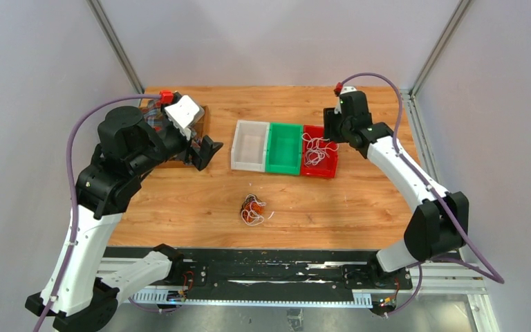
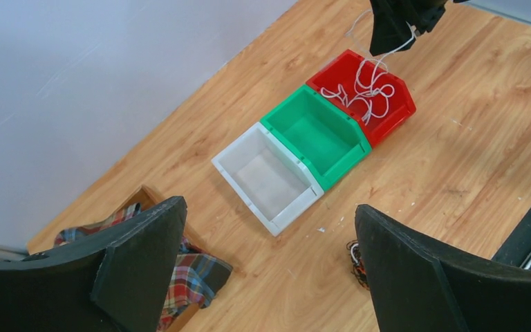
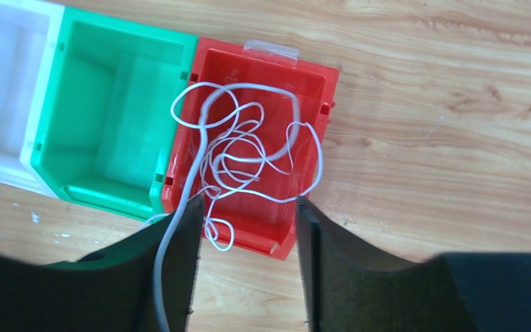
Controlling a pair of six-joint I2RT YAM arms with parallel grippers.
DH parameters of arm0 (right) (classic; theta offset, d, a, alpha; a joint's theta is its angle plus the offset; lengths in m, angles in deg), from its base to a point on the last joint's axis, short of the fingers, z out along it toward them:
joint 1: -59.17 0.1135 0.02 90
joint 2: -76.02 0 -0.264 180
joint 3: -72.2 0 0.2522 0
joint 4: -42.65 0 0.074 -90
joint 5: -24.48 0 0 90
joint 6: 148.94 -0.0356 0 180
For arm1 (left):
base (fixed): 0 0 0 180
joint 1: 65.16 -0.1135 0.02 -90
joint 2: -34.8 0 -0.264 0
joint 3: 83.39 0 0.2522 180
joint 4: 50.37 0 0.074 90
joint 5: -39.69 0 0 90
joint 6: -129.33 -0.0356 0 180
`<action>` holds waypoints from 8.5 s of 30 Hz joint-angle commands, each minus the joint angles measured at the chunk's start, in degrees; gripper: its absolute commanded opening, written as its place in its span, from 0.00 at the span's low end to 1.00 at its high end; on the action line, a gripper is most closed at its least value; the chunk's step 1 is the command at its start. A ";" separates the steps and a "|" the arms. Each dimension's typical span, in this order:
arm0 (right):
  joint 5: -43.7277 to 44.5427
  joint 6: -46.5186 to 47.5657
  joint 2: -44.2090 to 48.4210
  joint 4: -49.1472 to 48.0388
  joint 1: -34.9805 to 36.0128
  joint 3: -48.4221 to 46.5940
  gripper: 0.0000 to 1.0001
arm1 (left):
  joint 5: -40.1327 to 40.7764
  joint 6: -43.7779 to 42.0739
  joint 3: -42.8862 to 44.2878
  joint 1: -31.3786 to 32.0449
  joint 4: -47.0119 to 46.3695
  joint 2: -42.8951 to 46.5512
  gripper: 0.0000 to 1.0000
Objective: Untangle the cables
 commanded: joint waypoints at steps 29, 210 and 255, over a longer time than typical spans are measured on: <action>-9.26 -12.43 14.96 1.99 -4.68 18.61 0.75 | -0.04 -2.45 0.64 -0.20 3.96 -0.66 0.98; 18.36 10.79 -15.91 1.40 22.42 3.95 0.01 | -3.15 -4.72 -1.69 -0.21 5.84 2.65 0.90; -0.48 -4.00 0.82 9.99 -0.01 0.18 0.68 | -5.37 -4.91 -2.07 -0.21 5.81 2.52 0.89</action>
